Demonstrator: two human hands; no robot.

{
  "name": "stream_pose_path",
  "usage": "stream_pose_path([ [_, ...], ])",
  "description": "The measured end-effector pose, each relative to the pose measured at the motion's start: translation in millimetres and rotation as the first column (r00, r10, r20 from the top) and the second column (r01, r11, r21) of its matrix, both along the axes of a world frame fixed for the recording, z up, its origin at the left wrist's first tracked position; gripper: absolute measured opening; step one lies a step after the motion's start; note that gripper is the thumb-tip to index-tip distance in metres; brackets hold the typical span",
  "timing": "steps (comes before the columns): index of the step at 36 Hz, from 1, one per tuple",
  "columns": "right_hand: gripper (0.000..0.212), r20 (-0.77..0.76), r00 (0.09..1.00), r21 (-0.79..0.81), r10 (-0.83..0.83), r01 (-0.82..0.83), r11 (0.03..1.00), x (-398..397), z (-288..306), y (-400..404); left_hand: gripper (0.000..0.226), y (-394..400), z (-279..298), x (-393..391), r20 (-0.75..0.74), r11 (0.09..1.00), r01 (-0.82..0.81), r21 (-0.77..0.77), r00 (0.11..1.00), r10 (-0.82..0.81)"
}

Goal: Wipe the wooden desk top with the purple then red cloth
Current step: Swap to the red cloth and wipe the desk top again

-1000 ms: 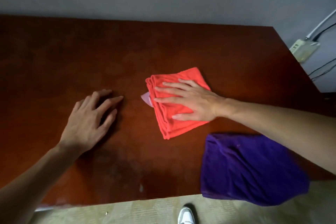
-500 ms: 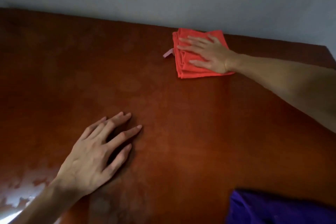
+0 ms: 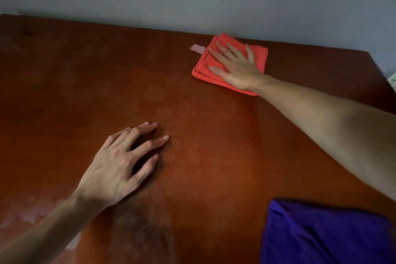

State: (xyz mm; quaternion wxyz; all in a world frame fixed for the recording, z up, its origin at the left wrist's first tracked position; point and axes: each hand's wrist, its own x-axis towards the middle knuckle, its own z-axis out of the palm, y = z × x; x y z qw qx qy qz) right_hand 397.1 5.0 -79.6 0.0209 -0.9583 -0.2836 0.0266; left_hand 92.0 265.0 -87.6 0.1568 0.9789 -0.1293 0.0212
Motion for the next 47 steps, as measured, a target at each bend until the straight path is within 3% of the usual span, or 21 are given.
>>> stream_pose_path([
  [11,0.077,-0.028,0.996,0.068,0.09,-0.088,0.994,-207,-2,-2,0.046,0,4,-8,0.153,0.999,-0.041,-0.026,0.987,0.045],
  [18,0.074,-0.009,0.97,0.068,0.243,-0.242,0.968,-347,-2,-10,0.042,8,3,-35,0.145,0.997,-0.034,-0.071,0.988,0.044],
  [23,0.077,-0.013,0.945,0.012,0.326,-0.326,0.945,-392,2,-16,0.046,30,7,-53,0.096,1.0,-0.006,-0.008,0.995,0.006],
  [30,0.07,-0.068,0.884,-0.013,0.463,-0.465,0.885,-356,10,-18,0.051,73,9,-50,0.037,0.996,-0.039,0.085,0.999,0.036],
  [36,0.068,-0.08,0.821,-0.031,0.565,-0.568,0.822,-282,9,-2,0.051,88,6,-52,-0.014,0.991,-0.11,0.081,0.994,0.112],
  [47,0.073,-0.078,0.87,-0.085,0.486,-0.492,0.867,-84,15,51,0.049,90,8,-49,-0.076,0.995,-0.089,0.047,0.993,0.093],
])
